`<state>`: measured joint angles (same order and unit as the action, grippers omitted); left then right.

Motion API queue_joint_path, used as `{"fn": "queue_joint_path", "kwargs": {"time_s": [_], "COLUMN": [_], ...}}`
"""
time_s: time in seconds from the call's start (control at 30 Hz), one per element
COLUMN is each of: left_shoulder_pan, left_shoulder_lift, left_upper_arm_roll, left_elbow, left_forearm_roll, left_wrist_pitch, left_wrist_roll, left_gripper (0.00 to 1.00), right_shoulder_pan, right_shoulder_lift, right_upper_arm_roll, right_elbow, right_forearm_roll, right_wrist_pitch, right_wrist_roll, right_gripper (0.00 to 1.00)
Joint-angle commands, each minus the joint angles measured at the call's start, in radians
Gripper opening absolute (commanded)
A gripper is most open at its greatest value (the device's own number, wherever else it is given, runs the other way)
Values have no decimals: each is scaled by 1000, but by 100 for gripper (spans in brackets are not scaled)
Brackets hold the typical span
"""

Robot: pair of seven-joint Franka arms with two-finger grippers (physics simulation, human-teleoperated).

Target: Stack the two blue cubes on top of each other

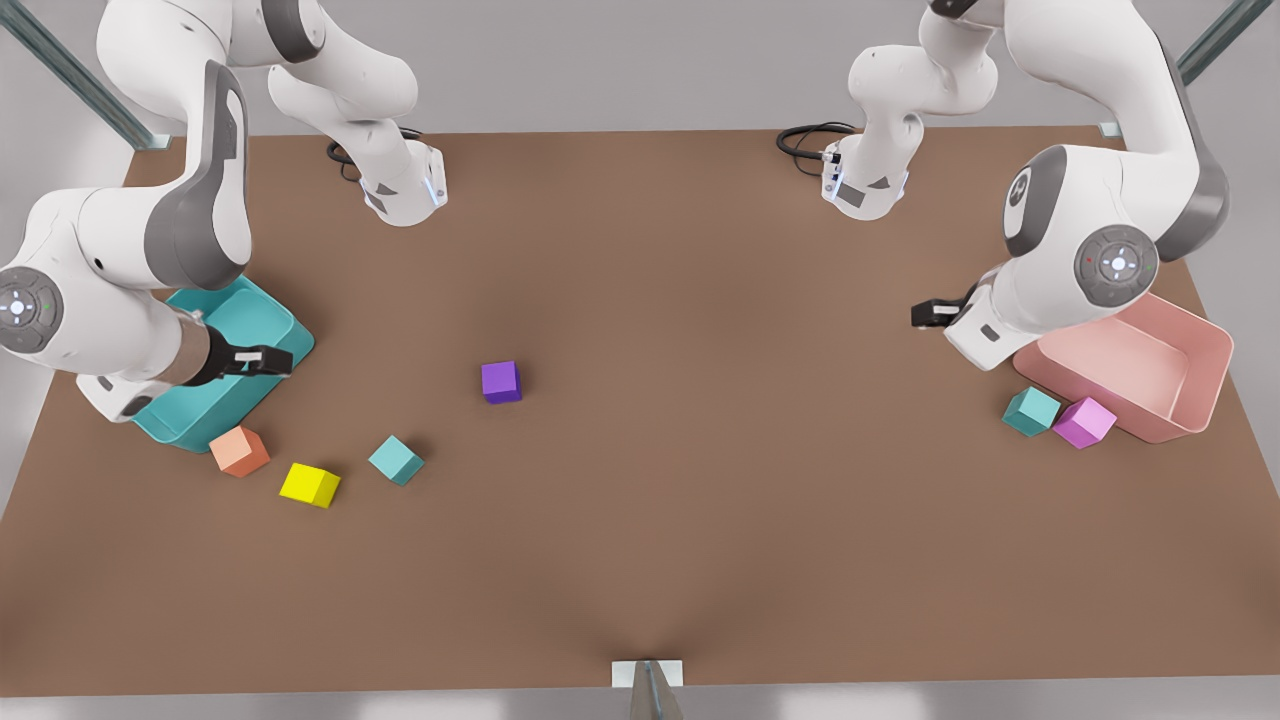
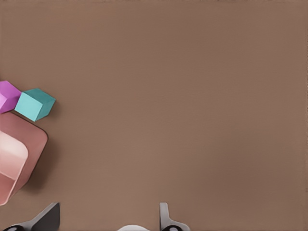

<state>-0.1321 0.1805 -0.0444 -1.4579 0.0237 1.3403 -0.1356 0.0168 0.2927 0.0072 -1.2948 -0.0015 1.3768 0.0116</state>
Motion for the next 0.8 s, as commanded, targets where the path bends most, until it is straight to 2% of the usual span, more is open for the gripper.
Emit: {"fn": "queue_joint_path", "kwargs": {"time_s": [0.0,0.1,0.2,0.3,0.37,0.4,0.5,0.57,0.63,0.77], "left_shoulder_pan": [0,28,43,40,46,45,46,48,43,46], "left_shoulder_lift": [-1,31,62,86,102,100,100,100,100,100], "left_upper_arm_roll": [0,1,-5,-15,-15,-15,-15,-15,-15,-15], "left_elbow": [1,-9,-7,-9,-7,-5,-2,-2,-1,-1], "left_forearm_roll": [-1,-5,-27,-27,-27,-27,-28,-28,-27,-27], "left_wrist_pitch": [16,10,0,-36,-35,-35,-33,-33,-33,-30], "left_wrist_roll": [-4,-7,-3,7,8,13,13,14,13,13], "left_gripper": [100,100,100,100,100,100,100,100,100,100], "right_shoulder_pan": [0,3,20,48,92,126,239,239,246,265], "right_shoulder_lift": [-1,-1,92,109,108,108,121,134,131,151], "right_upper_arm_roll": [0,2,7,7,-1,-19,-98,-165,-167,-173], "right_elbow": [0,0,15,-129,-143,-138,-136,-190,-273,-356], "right_forearm_roll": [5,9,9,9,9,8,9,67,20,-34], "right_wrist_pitch": [34,33,68,225,246,243,245,258,435,597], "right_wrist_roll": [4,8,30,53,218,202,-51,-499,-835,-1096], "right_gripper": [100,100,99,98,100,100,100,100,100,100]}}
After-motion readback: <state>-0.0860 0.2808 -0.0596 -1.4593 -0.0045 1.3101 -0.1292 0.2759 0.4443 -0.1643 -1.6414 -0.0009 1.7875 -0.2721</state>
